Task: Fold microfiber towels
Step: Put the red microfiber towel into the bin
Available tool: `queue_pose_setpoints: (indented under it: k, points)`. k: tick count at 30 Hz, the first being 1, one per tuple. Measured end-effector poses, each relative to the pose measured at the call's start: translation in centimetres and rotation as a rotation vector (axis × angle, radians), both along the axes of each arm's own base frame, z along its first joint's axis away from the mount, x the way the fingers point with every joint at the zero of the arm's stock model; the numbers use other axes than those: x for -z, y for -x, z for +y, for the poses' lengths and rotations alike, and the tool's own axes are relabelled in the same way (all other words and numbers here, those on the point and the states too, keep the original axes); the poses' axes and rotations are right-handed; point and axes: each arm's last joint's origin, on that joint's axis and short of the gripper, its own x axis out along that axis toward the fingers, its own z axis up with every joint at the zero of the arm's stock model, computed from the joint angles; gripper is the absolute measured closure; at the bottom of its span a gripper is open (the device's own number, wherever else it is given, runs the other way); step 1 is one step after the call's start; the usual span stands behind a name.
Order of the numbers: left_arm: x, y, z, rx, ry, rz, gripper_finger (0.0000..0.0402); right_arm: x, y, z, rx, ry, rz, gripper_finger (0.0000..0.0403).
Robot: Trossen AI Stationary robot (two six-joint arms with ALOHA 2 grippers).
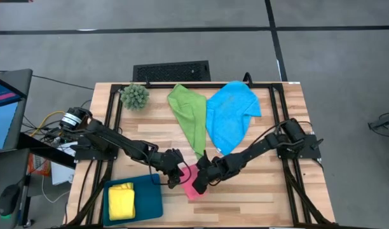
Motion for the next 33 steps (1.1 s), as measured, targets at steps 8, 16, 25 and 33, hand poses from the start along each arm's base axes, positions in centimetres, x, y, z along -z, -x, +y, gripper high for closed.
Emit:
queue_pose_setpoints:
  k: [8,16,25,33]
  points:
    - [-2.5,1.4,0.2,-0.017,0.030,-0.030,0.0401,0.3,-0.1,0.0,-0.013,-0.013,-0.001,0.0319]
    - [-7.1,5.2,0.5,-0.030,0.113,-0.071,0.0401,-1.9,-0.4,-1.1,-0.042,-0.021,-0.058,0.0381]
    - [-12.5,11.4,0.6,-0.146,0.198,-0.254,0.0401,-9.8,-2.4,-2.5,-0.119,0.009,-0.313,0.0391]
    - [-14.4,14.7,1.4,-0.184,0.253,-0.326,0.0401,-13.2,-8.3,-0.9,-0.262,0.008,-0.459,0.0393]
